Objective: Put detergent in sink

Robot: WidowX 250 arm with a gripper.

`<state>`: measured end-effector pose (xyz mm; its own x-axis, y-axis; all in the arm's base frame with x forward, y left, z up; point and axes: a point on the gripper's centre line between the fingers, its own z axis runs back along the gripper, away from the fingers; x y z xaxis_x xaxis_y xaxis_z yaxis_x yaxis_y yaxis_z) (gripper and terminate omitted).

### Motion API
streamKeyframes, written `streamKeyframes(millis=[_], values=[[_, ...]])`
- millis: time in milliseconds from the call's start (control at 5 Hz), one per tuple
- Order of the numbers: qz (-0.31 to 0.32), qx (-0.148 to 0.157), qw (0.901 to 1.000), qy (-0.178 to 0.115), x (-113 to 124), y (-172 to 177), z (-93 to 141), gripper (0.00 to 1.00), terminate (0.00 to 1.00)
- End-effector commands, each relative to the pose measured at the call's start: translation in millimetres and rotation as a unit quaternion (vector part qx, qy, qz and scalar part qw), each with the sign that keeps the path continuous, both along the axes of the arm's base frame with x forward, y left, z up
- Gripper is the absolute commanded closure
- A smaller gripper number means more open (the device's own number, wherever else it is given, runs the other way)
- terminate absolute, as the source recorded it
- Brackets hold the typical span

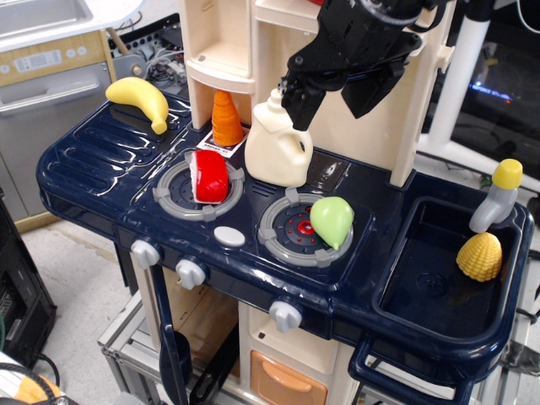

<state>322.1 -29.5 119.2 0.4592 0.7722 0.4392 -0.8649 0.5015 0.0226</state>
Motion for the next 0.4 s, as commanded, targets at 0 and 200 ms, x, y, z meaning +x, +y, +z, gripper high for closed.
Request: streamKeyframes(millis=[0, 200], values=[[0.044, 0.047, 0.9953, -0.073, 13.0, 8.0, -13.7, 0.0, 0.0], [0.059, 0.067, 0.9927, -0.081, 10.9, 10.6, -23.6, 0.0, 0.0]])
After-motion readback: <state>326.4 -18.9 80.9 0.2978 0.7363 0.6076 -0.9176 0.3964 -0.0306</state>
